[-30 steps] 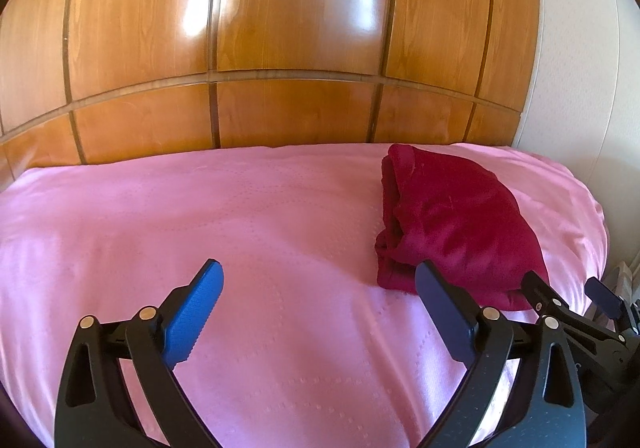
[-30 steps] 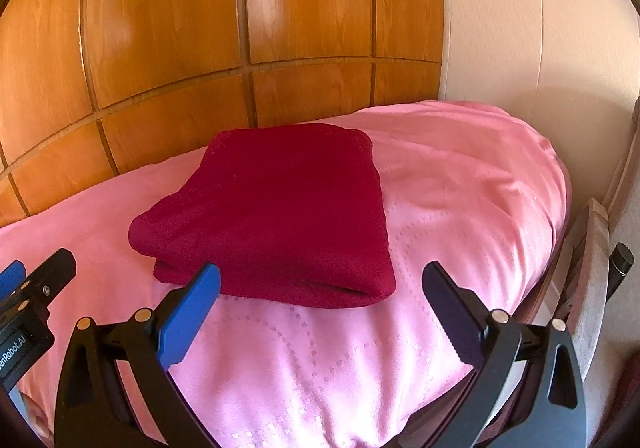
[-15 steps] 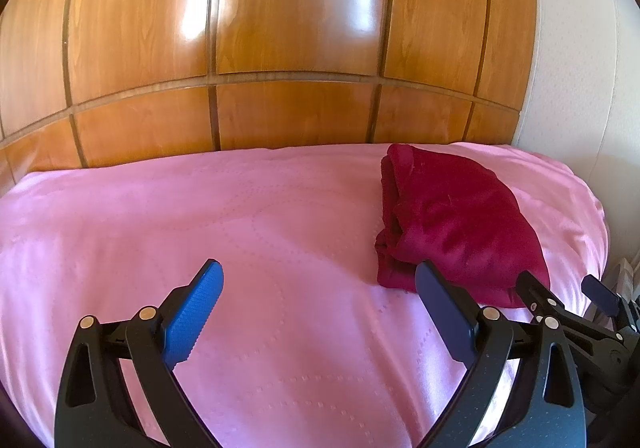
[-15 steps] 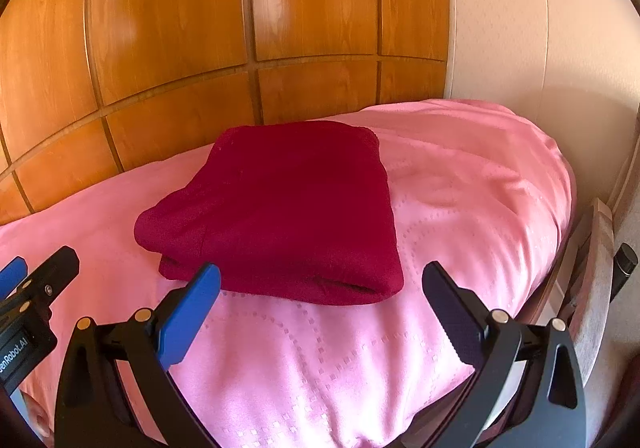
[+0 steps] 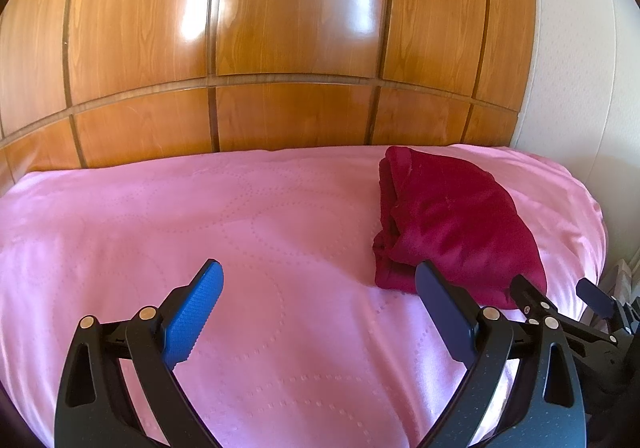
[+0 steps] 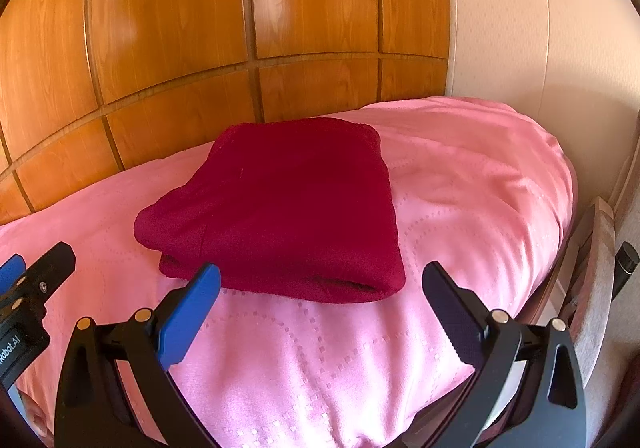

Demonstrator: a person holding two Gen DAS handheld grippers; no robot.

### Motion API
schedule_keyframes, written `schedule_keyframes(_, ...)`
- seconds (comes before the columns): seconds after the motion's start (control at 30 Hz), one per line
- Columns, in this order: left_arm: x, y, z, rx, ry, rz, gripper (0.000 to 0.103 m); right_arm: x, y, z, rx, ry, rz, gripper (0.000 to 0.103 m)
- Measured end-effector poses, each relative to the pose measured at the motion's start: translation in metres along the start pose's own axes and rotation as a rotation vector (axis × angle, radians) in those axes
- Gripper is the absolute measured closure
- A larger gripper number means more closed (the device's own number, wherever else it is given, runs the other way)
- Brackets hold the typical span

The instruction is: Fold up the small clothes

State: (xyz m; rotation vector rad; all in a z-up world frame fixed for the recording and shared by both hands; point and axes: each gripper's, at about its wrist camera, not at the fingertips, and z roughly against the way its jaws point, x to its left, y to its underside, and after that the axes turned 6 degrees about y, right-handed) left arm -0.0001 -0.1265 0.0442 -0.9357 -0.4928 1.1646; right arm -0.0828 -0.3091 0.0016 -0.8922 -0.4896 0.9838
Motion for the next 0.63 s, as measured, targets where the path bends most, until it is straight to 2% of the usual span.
schedule_keyframes(0.3, -0.0009, 0.0004, -0.0009, -0.009, -0.007, -0.004, 0.009, 0.0028, 0.0009, 0.0005, -0.009, -0.003, 0.014, 0.002)
schedule_keyframes(0.63, 0.0000, 0.0007, -0.0057, 0.030, -0.009, 0.029, 0.009, 0.0092, 0.0021, 0.0031, -0.025, -0.010, 0.027, 0.002)
